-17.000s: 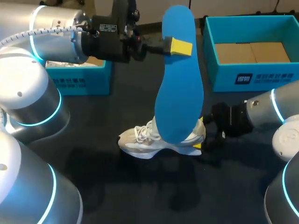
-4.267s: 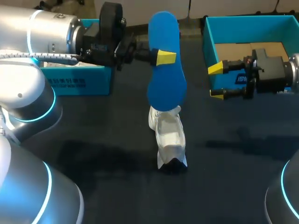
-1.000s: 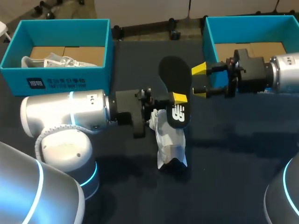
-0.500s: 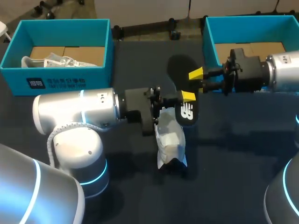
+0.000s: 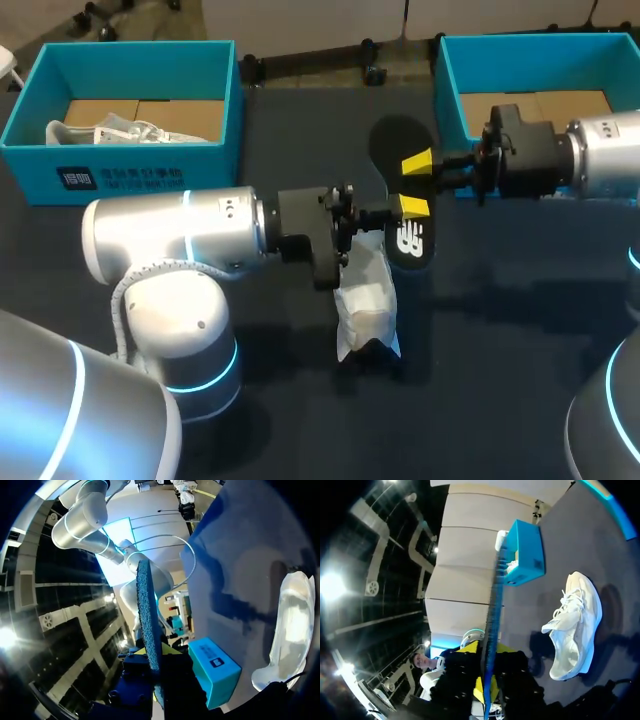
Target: Take the shoe out of the shoebox, open the shoe tongue, remove and reinsert the insole, then place the shoe into the shoebox
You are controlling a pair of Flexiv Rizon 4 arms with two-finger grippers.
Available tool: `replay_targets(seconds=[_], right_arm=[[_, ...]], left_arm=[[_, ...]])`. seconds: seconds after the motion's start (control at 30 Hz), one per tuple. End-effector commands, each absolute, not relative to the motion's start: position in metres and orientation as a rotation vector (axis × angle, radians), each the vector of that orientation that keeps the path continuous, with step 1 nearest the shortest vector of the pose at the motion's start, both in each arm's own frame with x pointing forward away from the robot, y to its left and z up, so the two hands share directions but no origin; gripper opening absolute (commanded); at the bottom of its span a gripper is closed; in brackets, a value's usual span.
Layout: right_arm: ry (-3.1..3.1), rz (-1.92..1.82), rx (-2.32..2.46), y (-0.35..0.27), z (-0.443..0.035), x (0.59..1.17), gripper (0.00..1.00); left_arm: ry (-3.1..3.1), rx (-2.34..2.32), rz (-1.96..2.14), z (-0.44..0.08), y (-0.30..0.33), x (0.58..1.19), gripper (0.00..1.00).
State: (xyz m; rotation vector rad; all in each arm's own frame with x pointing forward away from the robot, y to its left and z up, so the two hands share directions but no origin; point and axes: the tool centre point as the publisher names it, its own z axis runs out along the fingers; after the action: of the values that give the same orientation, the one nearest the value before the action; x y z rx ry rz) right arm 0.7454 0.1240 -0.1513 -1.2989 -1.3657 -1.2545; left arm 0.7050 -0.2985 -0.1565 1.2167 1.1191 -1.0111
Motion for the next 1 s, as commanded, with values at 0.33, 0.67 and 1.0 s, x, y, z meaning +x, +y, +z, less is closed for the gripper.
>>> replay_targets(seconds=[0.33, 0.67, 1.0], right_arm=[[-1.360, -1.264, -1.305, 0.123, -0.157, 0.747, 0.00], [-1.360, -1.242, -1.314, 0.117, -0.162, 0.752, 0.00], [-1.345, -1.242, -1.333, 0.110, -0.170, 0.750, 0.00]], left_arm=[[1.149, 1.209, -1.011, -0.153, -0.295, 0.703, 1.00], [1.272, 1.215, -0.973, -0.150, -0.260, 0.710, 1.00], [1.336, 1.294, -0.916, -0.152, -0.234, 0.721, 1.00]])
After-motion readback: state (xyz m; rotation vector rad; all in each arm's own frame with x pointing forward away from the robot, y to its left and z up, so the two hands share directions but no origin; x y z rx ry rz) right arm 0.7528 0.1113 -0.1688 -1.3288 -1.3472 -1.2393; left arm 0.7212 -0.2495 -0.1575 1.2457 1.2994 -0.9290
